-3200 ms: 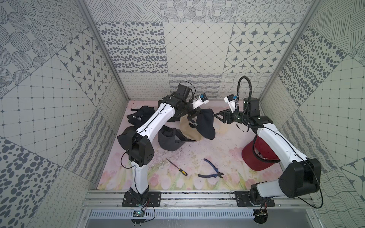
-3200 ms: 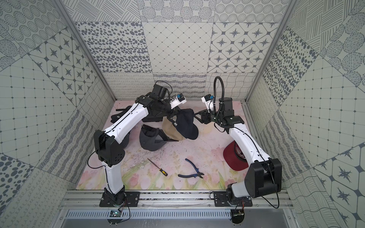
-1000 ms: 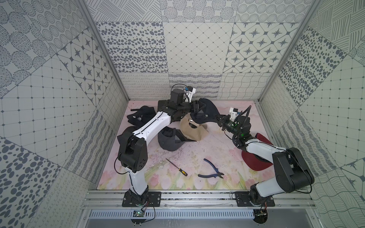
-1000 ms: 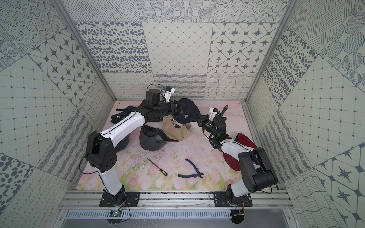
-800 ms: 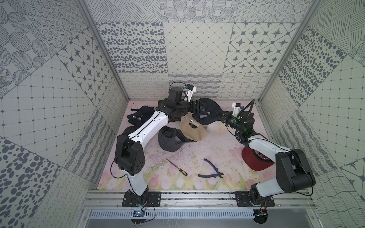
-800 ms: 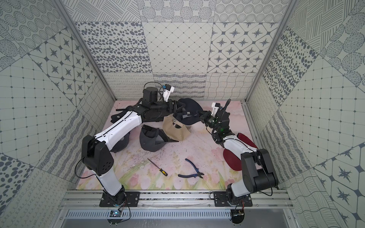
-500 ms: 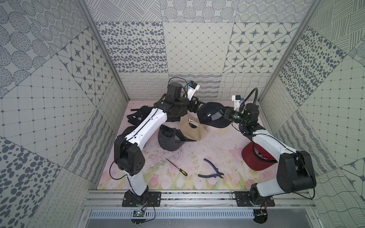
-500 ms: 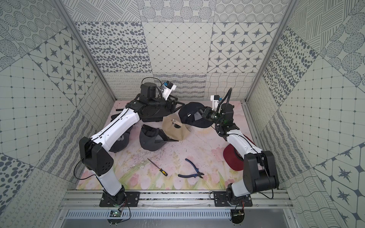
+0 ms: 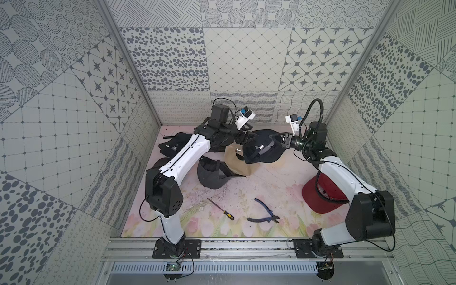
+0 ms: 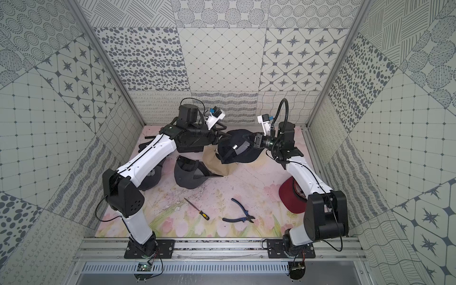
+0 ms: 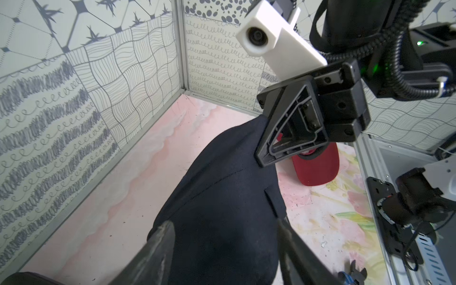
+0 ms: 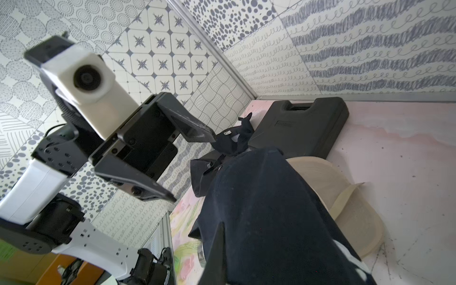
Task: Open the adjustable buckle of the baseball cap
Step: Pick up the baseball cap from the center of the board.
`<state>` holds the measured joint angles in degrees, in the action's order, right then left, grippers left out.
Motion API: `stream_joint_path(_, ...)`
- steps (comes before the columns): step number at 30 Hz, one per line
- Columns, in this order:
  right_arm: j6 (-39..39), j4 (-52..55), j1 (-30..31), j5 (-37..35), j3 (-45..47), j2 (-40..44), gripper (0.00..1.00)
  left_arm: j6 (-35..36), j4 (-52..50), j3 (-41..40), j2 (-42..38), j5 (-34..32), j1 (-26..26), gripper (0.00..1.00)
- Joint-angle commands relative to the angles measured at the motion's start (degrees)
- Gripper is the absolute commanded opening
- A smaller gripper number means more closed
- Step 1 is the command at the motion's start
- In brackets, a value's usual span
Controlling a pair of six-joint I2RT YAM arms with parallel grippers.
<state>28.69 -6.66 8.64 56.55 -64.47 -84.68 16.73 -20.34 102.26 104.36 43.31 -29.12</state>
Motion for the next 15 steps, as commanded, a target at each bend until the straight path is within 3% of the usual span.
stream_joint_path(1, -5.53, 1.27, -0.03, 3.83, -2.78, -0.99, 0.02, 6.41, -4.35, 3.93, 2.71, 7.97, -0.63, 0.60)
stream_joint_path(10, -8.42, 2.52, -0.03, 6.55, -4.00, -1.56, 0.00, 6.00, -7.65, 7.30, 6.43, 8.80, -2.89, 0.60)
stream_joint_path(15, -9.40, 3.30, -0.03, 6.55, -4.00, -0.39, 0.00, 8.26, -14.11, 12.41, 9.90, 8.93, -3.74, 0.52)
